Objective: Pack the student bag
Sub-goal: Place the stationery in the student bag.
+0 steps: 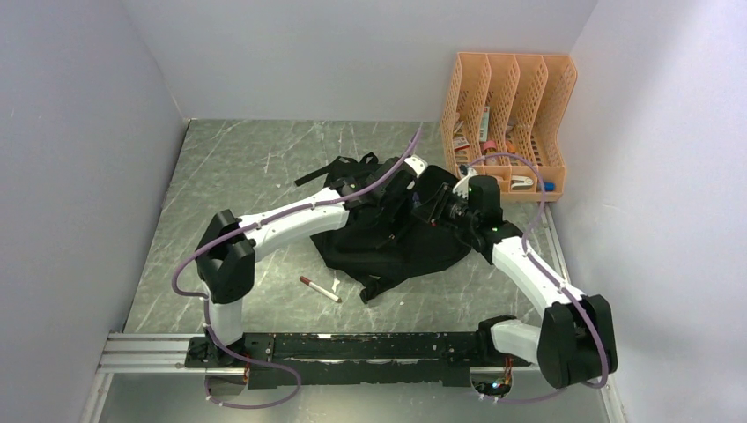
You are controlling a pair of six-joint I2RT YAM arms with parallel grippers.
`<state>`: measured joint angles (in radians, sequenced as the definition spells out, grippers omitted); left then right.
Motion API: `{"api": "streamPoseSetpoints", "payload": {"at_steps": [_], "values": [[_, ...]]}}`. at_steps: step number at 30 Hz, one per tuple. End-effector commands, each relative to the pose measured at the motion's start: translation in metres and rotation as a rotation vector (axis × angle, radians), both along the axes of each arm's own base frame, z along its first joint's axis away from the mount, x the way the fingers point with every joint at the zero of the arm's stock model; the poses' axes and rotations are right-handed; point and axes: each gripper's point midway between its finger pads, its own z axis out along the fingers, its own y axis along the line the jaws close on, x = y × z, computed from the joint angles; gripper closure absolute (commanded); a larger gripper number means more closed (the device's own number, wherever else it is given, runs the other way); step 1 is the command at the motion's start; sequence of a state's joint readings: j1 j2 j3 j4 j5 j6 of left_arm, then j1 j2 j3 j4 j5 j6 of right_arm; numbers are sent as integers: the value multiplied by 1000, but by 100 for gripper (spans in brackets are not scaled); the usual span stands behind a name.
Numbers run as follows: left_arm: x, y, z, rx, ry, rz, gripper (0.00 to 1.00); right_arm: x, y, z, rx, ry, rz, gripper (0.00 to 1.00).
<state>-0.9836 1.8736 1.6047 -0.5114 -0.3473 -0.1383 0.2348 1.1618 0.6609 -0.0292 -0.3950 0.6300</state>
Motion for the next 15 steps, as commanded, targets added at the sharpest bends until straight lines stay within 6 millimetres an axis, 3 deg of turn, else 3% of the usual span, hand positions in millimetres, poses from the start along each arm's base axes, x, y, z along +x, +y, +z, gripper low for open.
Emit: {"api": "streamPoseSetpoints", "payload": {"at_steps": [1,15], "values": [[0,-8,28,-92,-37,-5,95,3,12,13,36,-29,89,100],[-1,-11,31,-114,-33,-11,95,13,37,-4,70,24,210,100]]}}
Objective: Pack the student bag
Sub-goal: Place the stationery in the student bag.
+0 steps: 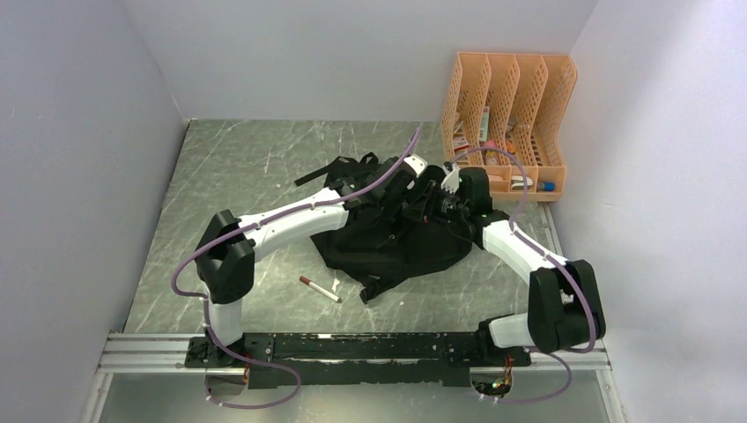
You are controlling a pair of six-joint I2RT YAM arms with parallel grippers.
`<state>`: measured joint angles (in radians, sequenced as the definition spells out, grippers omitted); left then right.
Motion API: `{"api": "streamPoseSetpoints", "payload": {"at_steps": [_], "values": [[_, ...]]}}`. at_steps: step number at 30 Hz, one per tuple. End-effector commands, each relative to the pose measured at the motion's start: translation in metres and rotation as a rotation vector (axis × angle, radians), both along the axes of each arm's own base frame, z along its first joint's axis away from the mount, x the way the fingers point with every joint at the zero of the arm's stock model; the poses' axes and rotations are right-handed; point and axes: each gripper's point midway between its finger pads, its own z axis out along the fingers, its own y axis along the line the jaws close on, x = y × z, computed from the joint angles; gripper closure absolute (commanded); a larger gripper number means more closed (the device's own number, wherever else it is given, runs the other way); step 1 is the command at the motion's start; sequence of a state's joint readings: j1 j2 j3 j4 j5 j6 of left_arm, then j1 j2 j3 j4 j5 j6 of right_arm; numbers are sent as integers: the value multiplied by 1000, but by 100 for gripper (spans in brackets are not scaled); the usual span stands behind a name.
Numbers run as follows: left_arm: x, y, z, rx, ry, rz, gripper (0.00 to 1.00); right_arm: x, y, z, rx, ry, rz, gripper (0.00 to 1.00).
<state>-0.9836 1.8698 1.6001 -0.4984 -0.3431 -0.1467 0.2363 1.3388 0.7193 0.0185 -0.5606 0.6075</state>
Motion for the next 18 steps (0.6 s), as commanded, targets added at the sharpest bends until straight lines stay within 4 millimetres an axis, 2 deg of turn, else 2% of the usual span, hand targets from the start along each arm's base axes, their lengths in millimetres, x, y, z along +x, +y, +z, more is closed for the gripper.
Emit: {"api": "streamPoseSetpoints", "payload": {"at_steps": [1,8,13,18], "values": [[-1,-9,29,-97,-32,-12,95,10,13,11,17,-50,62,100],[-2,-9,30,-97,-29,-10,95,10,39,4,12,-33,117,97],[-2,-9,28,-91,-29,-9,95,7,51,1,10,-32,137,71],[-1,-7,29,-88,-33,-7,95,8,45,1,-23,-44,108,61]]}}
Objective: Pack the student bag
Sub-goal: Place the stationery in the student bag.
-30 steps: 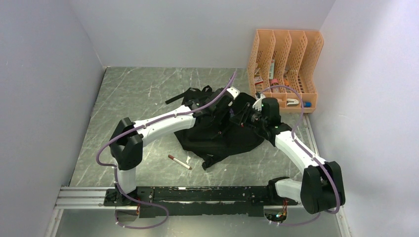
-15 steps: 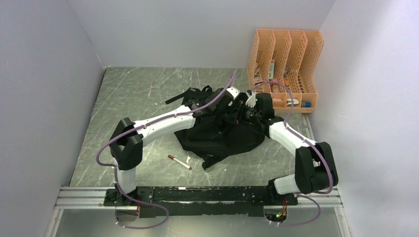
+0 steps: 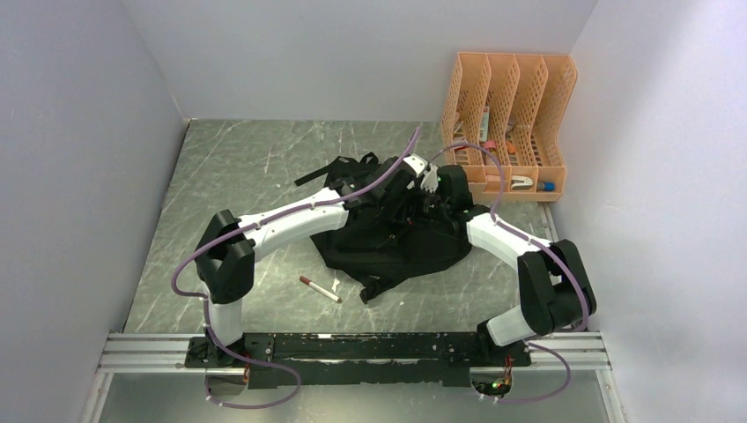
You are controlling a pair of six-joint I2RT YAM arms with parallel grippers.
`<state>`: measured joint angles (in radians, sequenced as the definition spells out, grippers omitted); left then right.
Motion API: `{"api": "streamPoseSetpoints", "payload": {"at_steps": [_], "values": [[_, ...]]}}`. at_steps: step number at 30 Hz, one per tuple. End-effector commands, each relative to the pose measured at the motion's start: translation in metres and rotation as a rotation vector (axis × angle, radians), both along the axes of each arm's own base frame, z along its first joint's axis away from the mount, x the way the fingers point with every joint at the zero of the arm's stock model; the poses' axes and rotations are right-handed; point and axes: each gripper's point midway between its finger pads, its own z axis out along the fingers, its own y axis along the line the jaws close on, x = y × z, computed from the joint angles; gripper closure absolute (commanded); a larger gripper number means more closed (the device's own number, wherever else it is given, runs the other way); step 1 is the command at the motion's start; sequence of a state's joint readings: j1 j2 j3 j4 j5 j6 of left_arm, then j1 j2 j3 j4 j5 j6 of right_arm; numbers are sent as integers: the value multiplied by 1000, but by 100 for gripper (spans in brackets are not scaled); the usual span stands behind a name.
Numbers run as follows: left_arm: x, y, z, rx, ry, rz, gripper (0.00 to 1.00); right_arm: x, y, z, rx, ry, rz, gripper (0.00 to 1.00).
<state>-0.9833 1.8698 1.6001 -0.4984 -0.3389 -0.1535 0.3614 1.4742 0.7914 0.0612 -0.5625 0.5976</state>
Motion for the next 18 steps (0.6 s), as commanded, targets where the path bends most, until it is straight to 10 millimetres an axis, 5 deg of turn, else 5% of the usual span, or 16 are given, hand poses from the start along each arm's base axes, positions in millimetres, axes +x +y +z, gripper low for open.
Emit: {"api": "streamPoseSetpoints", "payload": {"at_steps": [1,10,18], "values": [[-1,-6,29,-81,-39,-9,95,11,-3,14,-17,-62,-30,59],[-1,-5,27,-77,-39,-6,95,14,-16,30,-54,-122,-96,58],[-4,-14,26,-109,-19,-37,95,22,-71,68,-120,-304,-414,57]]}}
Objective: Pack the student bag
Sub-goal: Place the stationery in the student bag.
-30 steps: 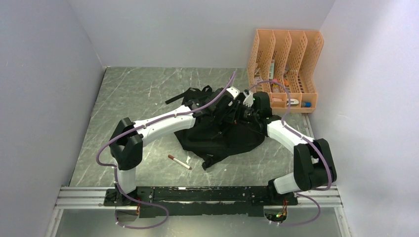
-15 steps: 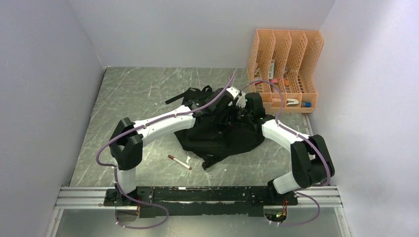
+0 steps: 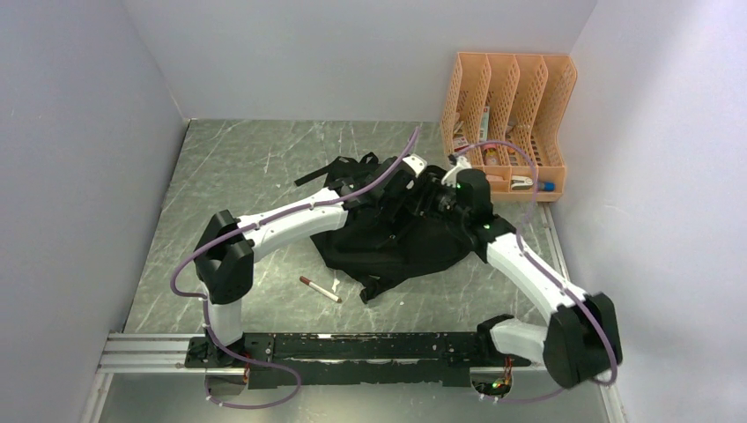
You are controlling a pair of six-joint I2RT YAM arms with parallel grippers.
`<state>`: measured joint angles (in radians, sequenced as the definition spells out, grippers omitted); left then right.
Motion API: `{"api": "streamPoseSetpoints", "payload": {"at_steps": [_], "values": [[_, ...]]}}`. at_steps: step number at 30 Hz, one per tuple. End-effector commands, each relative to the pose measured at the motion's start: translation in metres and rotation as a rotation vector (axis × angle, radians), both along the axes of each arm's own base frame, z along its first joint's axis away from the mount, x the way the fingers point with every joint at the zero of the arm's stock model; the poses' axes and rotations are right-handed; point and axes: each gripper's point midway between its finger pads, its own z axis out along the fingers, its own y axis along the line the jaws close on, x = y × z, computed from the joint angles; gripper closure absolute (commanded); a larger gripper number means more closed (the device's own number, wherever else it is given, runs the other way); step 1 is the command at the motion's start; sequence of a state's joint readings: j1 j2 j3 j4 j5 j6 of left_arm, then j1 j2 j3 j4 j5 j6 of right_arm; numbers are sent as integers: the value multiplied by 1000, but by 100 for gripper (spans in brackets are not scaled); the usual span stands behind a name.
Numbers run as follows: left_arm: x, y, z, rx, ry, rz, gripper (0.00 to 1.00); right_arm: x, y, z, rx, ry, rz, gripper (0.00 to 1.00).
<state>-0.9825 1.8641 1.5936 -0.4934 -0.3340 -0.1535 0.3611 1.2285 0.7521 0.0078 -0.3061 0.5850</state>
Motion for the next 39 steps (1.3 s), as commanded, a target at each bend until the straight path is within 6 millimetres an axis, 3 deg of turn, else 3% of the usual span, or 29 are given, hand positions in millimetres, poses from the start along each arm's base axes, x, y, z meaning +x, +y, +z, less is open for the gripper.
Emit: {"api": "streamPoseSetpoints", "payload": {"at_steps": [1,8,11,17,21,26,32,37,39], "values": [[-5,-16,26,-110,-16,-41,95,11,-42,21,-42,-129,-242,57],[-8,-24,30,-171,13,-67,68,5,-59,39,-59,-204,-309,56],[-5,-18,36,-238,49,-62,65,3,-58,40,-66,-206,-288,55],[27,29,69,-499,92,-7,55,-2,-46,54,-61,-282,-189,52],[49,78,91,-610,73,60,53,-6,-33,62,-48,-318,-101,52],[66,133,105,-558,-12,202,51,-21,11,64,-65,-341,139,52],[75,188,120,-497,-98,377,51,-69,96,50,-75,-348,495,53],[74,213,131,-477,-148,444,47,-117,156,18,-150,-325,750,55],[73,217,134,-475,-157,454,46,-135,172,-5,-221,-280,829,55]]}}
